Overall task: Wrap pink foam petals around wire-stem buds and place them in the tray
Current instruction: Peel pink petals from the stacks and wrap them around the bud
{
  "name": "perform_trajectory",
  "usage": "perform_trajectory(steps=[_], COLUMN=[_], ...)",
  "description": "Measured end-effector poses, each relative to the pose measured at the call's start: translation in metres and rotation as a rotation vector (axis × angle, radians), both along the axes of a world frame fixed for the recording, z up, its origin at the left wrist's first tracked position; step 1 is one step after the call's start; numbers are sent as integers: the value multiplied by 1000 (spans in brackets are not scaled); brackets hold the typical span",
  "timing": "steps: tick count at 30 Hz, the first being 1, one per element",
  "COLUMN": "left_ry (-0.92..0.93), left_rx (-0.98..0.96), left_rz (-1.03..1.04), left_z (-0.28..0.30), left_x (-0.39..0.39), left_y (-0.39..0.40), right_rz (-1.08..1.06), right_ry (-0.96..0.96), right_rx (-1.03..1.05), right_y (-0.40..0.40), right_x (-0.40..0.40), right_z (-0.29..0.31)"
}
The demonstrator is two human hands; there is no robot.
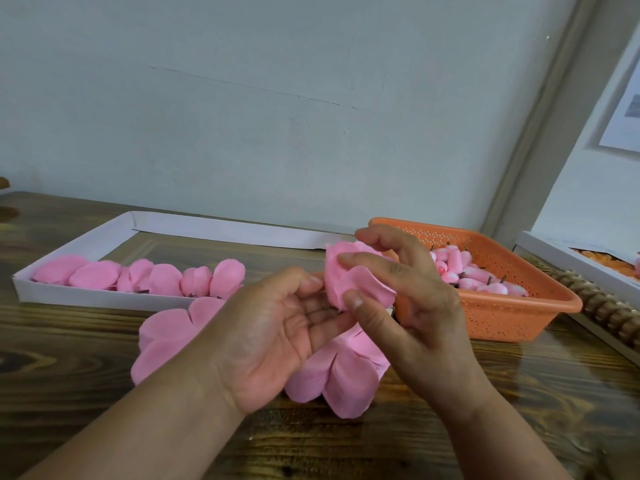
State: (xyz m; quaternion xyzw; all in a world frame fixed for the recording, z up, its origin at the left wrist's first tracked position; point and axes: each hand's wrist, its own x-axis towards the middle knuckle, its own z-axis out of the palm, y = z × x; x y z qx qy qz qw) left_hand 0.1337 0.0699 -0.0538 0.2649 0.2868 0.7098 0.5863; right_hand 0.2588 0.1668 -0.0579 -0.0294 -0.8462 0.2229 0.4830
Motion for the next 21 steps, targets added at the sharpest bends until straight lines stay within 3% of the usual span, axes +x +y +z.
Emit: perform_trajectory(steps=[21], left_ry=[52], left_rx=[9], left_rz=[52], left_z=[0], left_x=[0], left_y=[-1], right_rz=[-23], right_ry=[12], right_rx=[44], right_y=[-1], right_x=[1], right_z=[3])
